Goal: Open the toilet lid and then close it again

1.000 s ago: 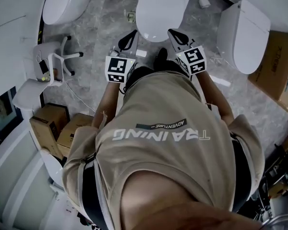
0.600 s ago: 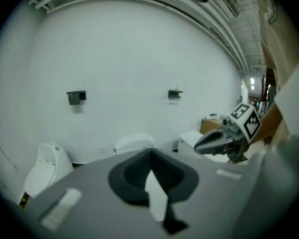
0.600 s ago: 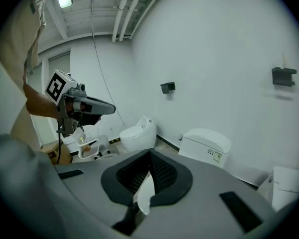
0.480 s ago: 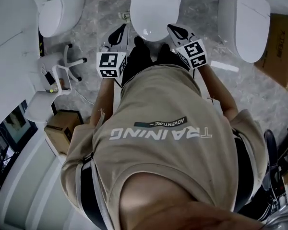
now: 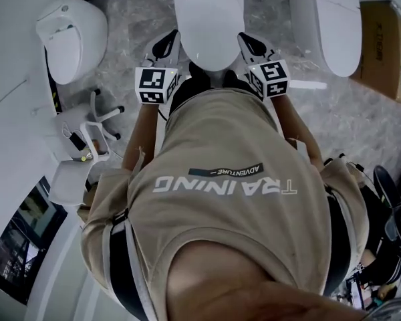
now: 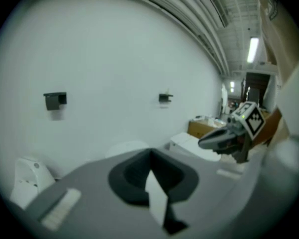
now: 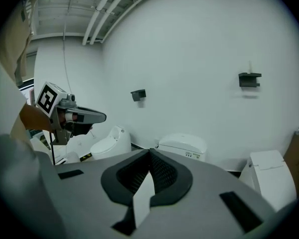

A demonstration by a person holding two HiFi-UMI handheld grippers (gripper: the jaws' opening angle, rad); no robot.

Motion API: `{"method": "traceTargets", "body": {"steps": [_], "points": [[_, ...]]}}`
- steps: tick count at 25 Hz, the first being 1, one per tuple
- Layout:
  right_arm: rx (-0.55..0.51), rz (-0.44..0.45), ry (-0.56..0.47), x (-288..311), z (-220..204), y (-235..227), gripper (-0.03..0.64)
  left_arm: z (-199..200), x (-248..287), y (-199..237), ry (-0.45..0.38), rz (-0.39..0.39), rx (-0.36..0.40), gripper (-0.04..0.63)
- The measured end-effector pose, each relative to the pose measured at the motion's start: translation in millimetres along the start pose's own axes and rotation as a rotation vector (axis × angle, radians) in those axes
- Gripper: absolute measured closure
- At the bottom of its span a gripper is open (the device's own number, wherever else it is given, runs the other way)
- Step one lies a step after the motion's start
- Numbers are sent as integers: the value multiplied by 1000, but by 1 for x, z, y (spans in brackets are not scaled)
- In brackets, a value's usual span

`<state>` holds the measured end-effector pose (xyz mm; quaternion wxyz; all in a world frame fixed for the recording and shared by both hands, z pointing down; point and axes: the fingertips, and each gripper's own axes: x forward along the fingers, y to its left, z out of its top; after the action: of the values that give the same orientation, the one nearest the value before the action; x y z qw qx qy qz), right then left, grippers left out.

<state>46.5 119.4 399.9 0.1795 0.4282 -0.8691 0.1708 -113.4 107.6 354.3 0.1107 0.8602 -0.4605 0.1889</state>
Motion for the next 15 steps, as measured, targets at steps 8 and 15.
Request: {"method": "traceTargets", "body": {"steps": [8, 15], "points": [[-12, -158, 55, 22, 1, 4, 604, -57, 17, 36, 101, -127, -35, 594], [30, -158, 183, 31, -49, 7, 603, -110, 38, 40, 188, -146, -135, 594]]}}
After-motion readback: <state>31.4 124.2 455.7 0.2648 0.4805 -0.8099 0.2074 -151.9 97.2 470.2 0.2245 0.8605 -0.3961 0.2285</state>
